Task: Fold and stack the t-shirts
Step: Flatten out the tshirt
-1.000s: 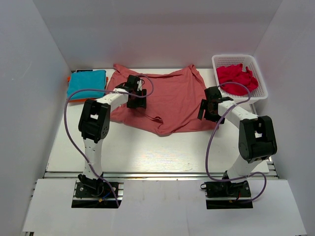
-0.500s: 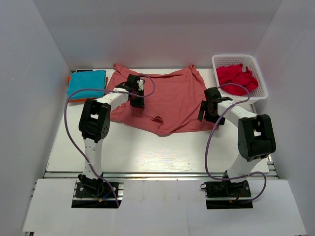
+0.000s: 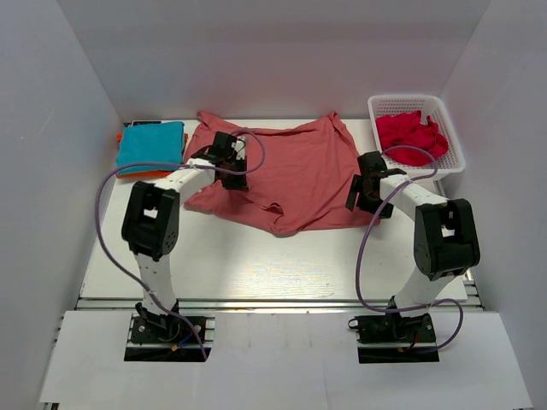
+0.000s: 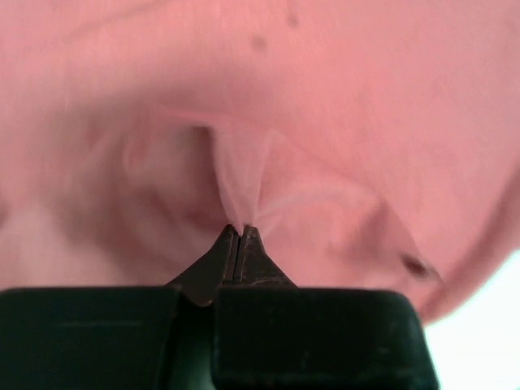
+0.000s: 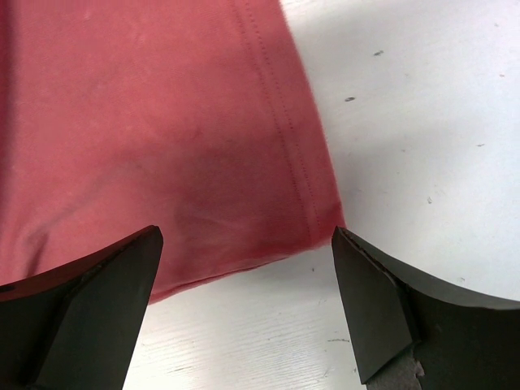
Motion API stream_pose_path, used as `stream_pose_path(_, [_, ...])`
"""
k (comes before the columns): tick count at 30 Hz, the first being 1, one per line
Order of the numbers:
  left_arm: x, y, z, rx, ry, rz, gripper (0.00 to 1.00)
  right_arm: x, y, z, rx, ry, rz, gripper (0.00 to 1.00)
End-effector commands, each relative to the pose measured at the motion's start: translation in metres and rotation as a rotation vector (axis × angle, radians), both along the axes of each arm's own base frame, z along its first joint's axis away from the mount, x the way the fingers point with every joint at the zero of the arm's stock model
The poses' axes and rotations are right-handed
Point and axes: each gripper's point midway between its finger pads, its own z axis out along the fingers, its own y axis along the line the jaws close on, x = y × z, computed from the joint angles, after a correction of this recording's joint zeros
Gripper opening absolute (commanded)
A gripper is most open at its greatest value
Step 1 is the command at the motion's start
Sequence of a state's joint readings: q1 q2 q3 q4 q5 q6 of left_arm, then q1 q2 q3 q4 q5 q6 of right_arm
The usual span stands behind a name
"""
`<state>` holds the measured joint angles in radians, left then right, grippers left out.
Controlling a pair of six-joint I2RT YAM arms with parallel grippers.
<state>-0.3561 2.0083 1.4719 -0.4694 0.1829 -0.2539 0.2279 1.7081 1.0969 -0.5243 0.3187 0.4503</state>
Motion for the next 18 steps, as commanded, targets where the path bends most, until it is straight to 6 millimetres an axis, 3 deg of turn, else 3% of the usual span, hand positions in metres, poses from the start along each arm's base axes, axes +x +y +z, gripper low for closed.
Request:
stream_pose_path(1, [-0.016,0.004,0.066,-0.063,-0.113,0.018,0.00,-0.004,-0.008,0.013,0.025,-0.028,-0.070,0.90])
stream_pose_path(4, [-0.039,0.013,0.077,-0.073,-0.107,0.047,0.00,-0.007,-0.016,0.012,0.044,-0.029,-0.128,0.90])
stream_pose_path(9, [-0.087,0.024,0.069,-0.073,-0.003,0.091,0.00,-0.010,-0.025,0.001,0.067,-0.017,-0.197,0.89])
stream_pose_path(13, [-0.144,0.027,0.060,-0.109,0.136,0.075,0.00,-0.009,-0.026,-0.009,0.111,-0.012,-0.224,0.86])
stream_pose_path(18, [-0.218,0.046,0.061,-0.115,0.297,0.113,0.00,0.000,-0.024,0.001,0.156,-0.080,-0.224,0.86])
